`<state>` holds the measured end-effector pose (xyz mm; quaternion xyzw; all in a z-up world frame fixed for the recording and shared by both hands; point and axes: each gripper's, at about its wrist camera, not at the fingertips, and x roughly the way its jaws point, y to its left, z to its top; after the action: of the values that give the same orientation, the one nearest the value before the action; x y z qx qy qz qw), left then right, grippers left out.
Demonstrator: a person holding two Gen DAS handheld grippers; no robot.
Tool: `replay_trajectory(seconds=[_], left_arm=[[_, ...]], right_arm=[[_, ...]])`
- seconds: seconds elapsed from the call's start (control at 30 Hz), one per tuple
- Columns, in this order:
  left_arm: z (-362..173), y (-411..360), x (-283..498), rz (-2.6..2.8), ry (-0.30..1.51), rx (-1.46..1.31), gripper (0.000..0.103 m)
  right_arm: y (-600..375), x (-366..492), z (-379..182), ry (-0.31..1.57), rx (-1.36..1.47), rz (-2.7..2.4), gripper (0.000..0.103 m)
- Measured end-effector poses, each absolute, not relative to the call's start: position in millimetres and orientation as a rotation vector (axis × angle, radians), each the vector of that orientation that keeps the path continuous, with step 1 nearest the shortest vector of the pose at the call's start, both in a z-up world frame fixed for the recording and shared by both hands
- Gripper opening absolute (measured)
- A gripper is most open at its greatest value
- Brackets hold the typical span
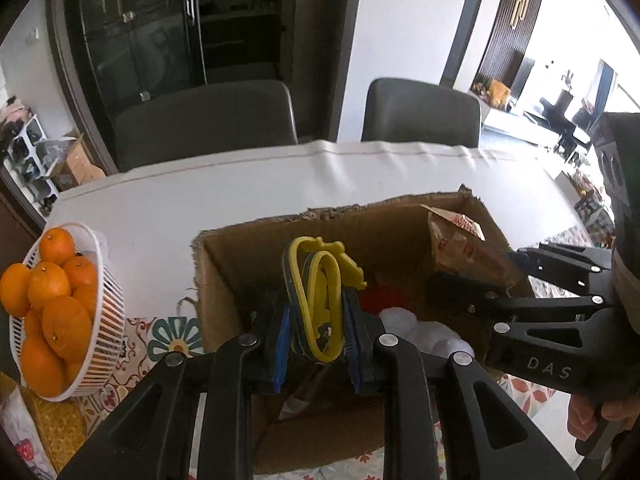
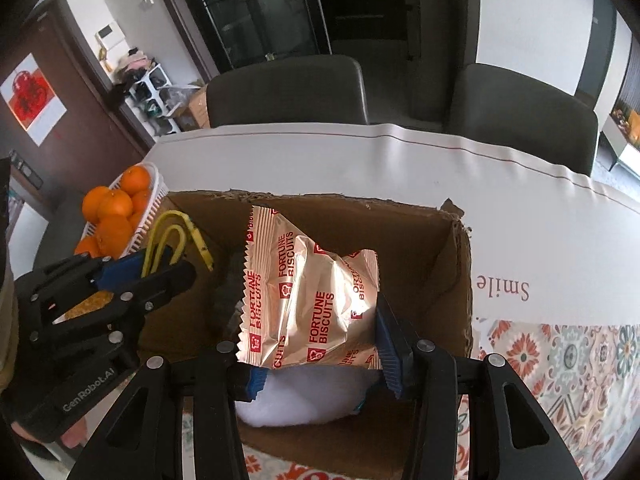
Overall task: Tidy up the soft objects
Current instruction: 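Open both tools to drop the clip and biscuit packet into the box, then grasp the white plush toy inside the box with the right tool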
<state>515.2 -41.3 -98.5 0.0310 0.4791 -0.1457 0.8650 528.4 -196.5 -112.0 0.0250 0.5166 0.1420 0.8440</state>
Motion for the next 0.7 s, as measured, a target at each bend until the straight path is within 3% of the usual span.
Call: replay_trajectory(seconds=[0.07, 0.13, 0.7], left_arm=[[-101.4, -40.9, 519.6, -0.3, 1.018, 0.07, 0.029], [-102.5, -41.1, 521.2, -0.298, 1.032, 0.061, 0.046], [-77.6, -22.8, 498.7, -0.136, 0.975, 0.111, 0.065]], right_arm=[[-198.4, 531.5, -114.3, 1.104, 0.065, 0.296, 0.053], [-199.1, 533.5, -115.0, 1.111, 0.07, 0.293, 0.065], [-195.8, 517.7, -98.6, 1.101, 0.036, 0.242, 0.065]])
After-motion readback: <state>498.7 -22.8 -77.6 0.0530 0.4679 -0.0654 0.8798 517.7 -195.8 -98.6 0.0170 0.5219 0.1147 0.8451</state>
